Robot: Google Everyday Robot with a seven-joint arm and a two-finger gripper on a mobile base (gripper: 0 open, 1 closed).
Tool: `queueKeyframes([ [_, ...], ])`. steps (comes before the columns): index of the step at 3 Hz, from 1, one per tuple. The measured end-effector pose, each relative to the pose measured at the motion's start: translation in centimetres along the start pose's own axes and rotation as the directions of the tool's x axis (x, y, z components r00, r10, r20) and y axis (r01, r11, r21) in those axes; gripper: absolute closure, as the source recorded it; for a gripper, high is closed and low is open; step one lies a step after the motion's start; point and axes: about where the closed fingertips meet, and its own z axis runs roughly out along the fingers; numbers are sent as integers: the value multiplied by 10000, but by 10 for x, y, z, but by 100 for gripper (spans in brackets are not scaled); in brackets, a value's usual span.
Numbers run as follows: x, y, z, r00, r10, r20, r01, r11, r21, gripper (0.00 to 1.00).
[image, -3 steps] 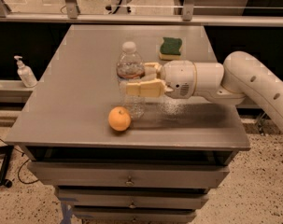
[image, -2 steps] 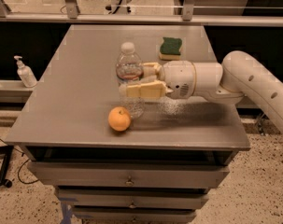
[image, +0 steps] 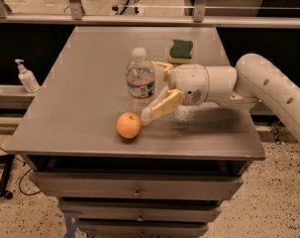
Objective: Move water bottle near orange
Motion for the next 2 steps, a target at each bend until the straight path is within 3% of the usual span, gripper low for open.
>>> queueKeyframes([
  [1,-7,1,-9,9997,-152,-174,154,9998,130,0],
  [2,-38,2,-42,9958,-606,-682,654,9953,710,0],
])
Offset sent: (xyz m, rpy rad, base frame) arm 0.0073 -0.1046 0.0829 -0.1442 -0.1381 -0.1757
